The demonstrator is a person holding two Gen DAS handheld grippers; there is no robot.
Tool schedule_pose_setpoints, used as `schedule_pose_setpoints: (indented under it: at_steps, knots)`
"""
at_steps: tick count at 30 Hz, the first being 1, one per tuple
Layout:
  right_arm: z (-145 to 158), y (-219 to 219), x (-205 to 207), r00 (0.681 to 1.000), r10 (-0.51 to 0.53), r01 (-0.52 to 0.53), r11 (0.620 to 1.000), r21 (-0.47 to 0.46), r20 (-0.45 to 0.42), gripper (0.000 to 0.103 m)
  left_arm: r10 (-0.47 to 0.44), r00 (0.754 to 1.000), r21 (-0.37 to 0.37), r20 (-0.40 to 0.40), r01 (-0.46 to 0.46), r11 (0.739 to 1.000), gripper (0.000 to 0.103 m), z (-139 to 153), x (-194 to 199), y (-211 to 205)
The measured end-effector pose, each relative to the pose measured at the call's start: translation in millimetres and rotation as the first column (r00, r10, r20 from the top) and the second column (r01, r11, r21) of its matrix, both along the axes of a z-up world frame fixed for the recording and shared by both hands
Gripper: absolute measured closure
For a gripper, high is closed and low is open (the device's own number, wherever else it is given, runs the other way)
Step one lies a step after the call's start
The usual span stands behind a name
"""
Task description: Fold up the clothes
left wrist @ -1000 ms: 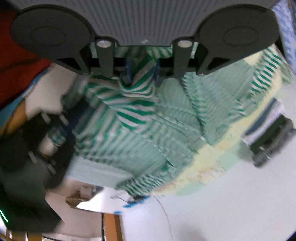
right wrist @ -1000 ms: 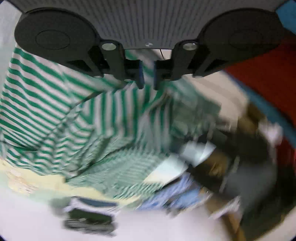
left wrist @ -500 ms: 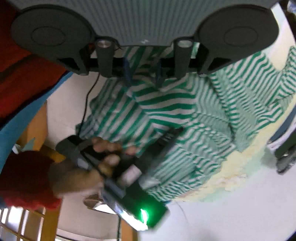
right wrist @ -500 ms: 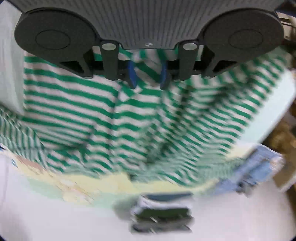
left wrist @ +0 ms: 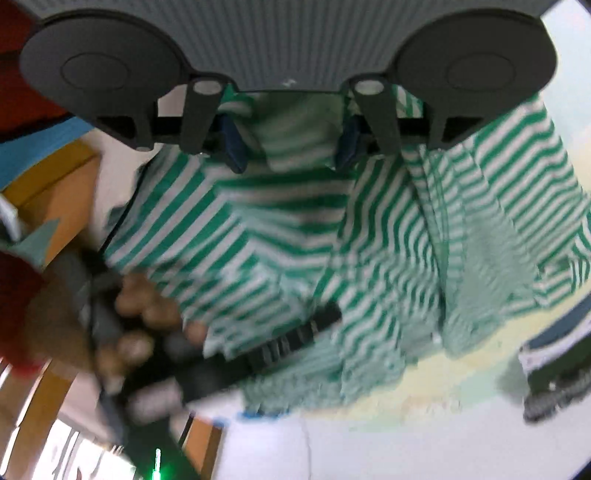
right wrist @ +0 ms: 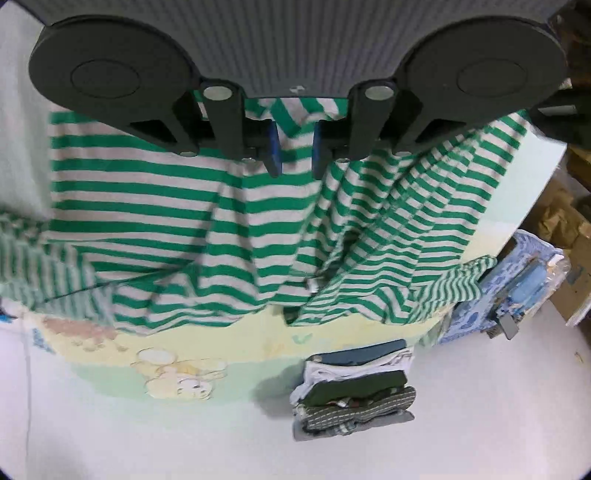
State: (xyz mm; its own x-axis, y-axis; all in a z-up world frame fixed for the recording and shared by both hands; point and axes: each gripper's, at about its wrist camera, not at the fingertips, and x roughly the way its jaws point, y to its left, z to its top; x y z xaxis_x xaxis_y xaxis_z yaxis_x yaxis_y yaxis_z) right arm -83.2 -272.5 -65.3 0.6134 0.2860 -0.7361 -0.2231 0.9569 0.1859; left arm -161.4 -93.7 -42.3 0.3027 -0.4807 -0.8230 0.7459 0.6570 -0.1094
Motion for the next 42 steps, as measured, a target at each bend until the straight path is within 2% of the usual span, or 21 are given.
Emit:
schedule_pose_setpoints:
  at_steps: [2, 6, 7, 8, 9, 12, 15, 17, 19, 20, 24, 26, 28, 30, 32, 35, 37, 39, 41, 42]
  knots:
    - [-4.0, 6.3, 6.4, 1.0, 0.007, -0.007, 1.0, -0.017, 0.003, 0.084, 0.021, 0.999, 0.014, -0.031, -0.02, 1.0, 0.05, -10.0, -0.5, -1.5]
    - [-9.1, 12.9, 15.1, 1.0, 0.013, -0.013, 0.999, -0.038, 0.011, 0.085, 0.023, 0.998, -0.036, -0.056, -0.025, 0.999, 0.05, 2.6, -9.6, 1.2]
    - [-8.4, 10.4, 14.4, 1.0, 0.009, -0.008, 0.999, -0.035, 0.013, 0.09, 0.028, 0.997, -0.06, -0.075, -0.033, 0.998, 0.052, 5.1, -11.2, 2.5]
    - [-7.8, 8.0, 13.7, 1.0, 0.004, -0.004, 0.999, -0.032, 0.016, 0.1, 0.033, 0.995, -0.084, -0.094, -0.041, 0.996, 0.054, 7.4, -12.8, 3.7]
    - [-7.2, 5.5, 13.1, 1.0, 0.0, 0.001, 1.0, -0.03, 0.018, 0.103, 0.042, 0.994, -0.096, -0.104, -0.052, 0.994, 0.055, 8.4, -14.8, 3.2]
    - [0.1, -11.5, 11.2, 0.999, -0.049, 0.048, 0.998, 0.042, 0.018, 0.103, 0.071, 0.99, -0.1, -0.126, -0.084, 0.991, 0.061, 7.3, -17.6, 2.1]
    - [8.4, -18.5, 14.3, 0.998, -0.056, 0.054, 0.996, 0.076, 0.019, 0.103, 0.092, 0.985, -0.11, -0.146, -0.108, 0.988, 0.065, 7.1, -16.5, 2.0]
    - [11.4, -17.2, 17.3, 0.999, -0.034, 0.032, 0.995, 0.089, 0.022, 0.095, 0.094, 0.984, -0.122, -0.154, -0.113, 0.986, 0.065, 10.0, -17.2, 1.4]
    - [8.1, -2.5, 20.3, 0.999, 0.008, -0.01, 0.999, 0.048, 0.052, 0.081, 0.082, 0.985, -0.121, -0.152, -0.101, 0.987, 0.065, 13.6, -19.2, -2.6]
    - [5.3, 5.4, 21.9, 0.997, 0.03, -0.031, 0.999, 0.021, 0.064, 0.08, 0.073, 0.986, -0.12, -0.148, -0.092, 0.989, 0.065, 15.7, -20.7, -5.4]
    - [-11.5, 20.2, 29.1, 0.997, 0.065, -0.064, 0.998, -0.03, 0.04, 0.079, 0.052, 0.99, -0.1, -0.134, -0.066, 0.993, 0.065, 20.5, -23.5, -16.0]
    - [-11.8, 17.9, 28.1, 0.996, 0.066, -0.062, 0.996, -0.067, 0.059, 0.091, 0.07, 0.994, -0.068, -0.081, -0.076, 0.995, 0.063, 26.6, -25.5, -14.4]
    - [-10.8, 5.0, 28.4, 0.998, 0.035, -0.034, 0.999, -0.027, 0.043, 0.098, 0.093, 0.995, -0.046, -0.036, -0.094, 0.994, 0.058, 32.7, -26.0, -9.2]
    - [-9.7, -7.8, 28.5, 1.0, 0.005, -0.005, 1.0, 0.011, 0.027, 0.099, 0.114, 0.993, -0.027, 0.006, -0.114, 0.993, 0.044, 35.6, -24.6, -3.8]
    - [-6.3, -16.1, 26.9, 0.999, -0.02, 0.019, 1.0, 0.017, 0.031, 0.099, 0.13, 0.99, -0.003, 0.049, -0.13, 0.991, 0.038, 35.5, -22.4, -1.3]
    - [2.3, -25.8, 25.2, 0.999, -0.031, 0.029, 0.997, 0.074, 0.033, 0.099, 0.15, 0.989, 0.015, 0.01, -0.15, 0.989, 0.036, 19.1, -11.2, -5.9]
    - [10.1, -31.2, 24.4, 0.999, -0.028, 0.022, 0.99, 0.14, 0.038, 0.099, 0.161, 0.987, 0.031, -0.026, -0.16, 0.987, 0.039, 6.0, -3.9, -10.0]
    - [20.8, -38.2, 24.2, 0.999, -0.033, 0.022, 0.973, 0.231, 0.043, 0.099, 0.158, 0.985, 0.03, -0.07, -0.157, 0.987, 0.055, -2.6, -2.4, -14.4]
    - [32.2, -47.7, 26.6, 0.998, -0.046, 0.028, 0.938, 0.346, 0.046, 0.099, 0.151, 0.985, 0.029, -0.081, -0.149, 0.988, 0.059, -3.3, -4.9, -17.1]
    - [37.7, -52.8, 28.4, 0.997, -0.054, 0.031, 0.914, 0.404, 0.047, 0.099, 0.148, 0.986, 0.028, -0.081, -0.146, 0.989, 0.067, -2.0, -6.6, -17.8]
